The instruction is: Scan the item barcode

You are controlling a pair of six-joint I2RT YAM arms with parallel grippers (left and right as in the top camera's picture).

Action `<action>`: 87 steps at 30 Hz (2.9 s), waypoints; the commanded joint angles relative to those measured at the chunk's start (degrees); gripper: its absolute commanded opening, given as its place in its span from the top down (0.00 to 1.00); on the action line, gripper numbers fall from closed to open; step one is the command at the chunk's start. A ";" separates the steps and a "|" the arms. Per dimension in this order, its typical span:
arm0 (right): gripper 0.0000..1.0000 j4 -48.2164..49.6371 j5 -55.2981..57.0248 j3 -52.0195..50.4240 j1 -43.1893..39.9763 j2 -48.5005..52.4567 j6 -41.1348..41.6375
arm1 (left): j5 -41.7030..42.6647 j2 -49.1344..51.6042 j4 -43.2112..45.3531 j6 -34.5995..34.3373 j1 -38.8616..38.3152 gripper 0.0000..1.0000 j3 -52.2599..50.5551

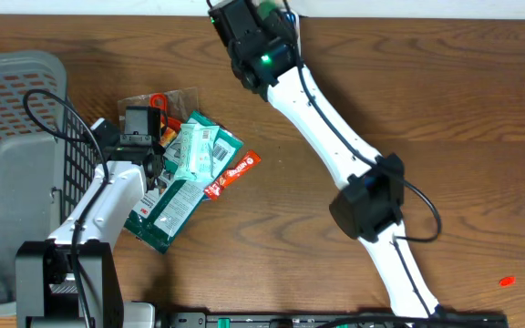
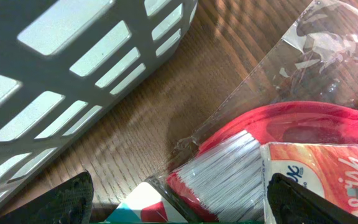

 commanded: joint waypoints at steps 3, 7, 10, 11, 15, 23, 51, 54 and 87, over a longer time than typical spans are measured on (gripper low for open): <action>0.99 -9.38 -20.28 0.59 -0.63 -3.28 22.67 | -0.35 0.76 0.11 -0.94 0.37 0.11 -0.39; 0.99 -16.83 -23.80 0.33 -0.83 -2.73 25.33 | -0.35 0.76 0.15 -0.94 0.37 0.11 -0.39; 0.99 -19.32 -23.61 -0.94 -0.83 -2.71 25.29 | -0.33 0.76 0.31 -0.94 0.37 0.11 -0.39; 0.99 -19.74 -23.58 -1.64 -0.83 -2.71 25.31 | -0.33 0.76 0.31 -0.94 0.35 0.11 -0.39; 0.99 -19.21 -22.91 -5.99 -1.14 -2.71 25.31 | -0.33 0.76 0.31 -0.94 0.37 0.11 -0.39; 0.99 -8.98 -22.45 -21.24 -2.03 -2.69 25.29 | -0.33 0.76 0.33 -0.94 0.37 0.11 -0.39; 0.99 -2.89 -23.43 -27.41 -5.62 -7.76 22.23 | -0.33 0.76 0.52 -0.94 0.37 0.11 -0.39; 0.99 -4.39 -20.15 -27.41 -8.31 -10.56 22.25 | -0.33 0.76 0.52 -0.94 0.37 0.11 -0.39; 0.99 14.38 -21.05 -27.43 -66.34 -15.17 3.98 | -0.39 0.76 0.96 -0.66 0.37 0.11 -0.39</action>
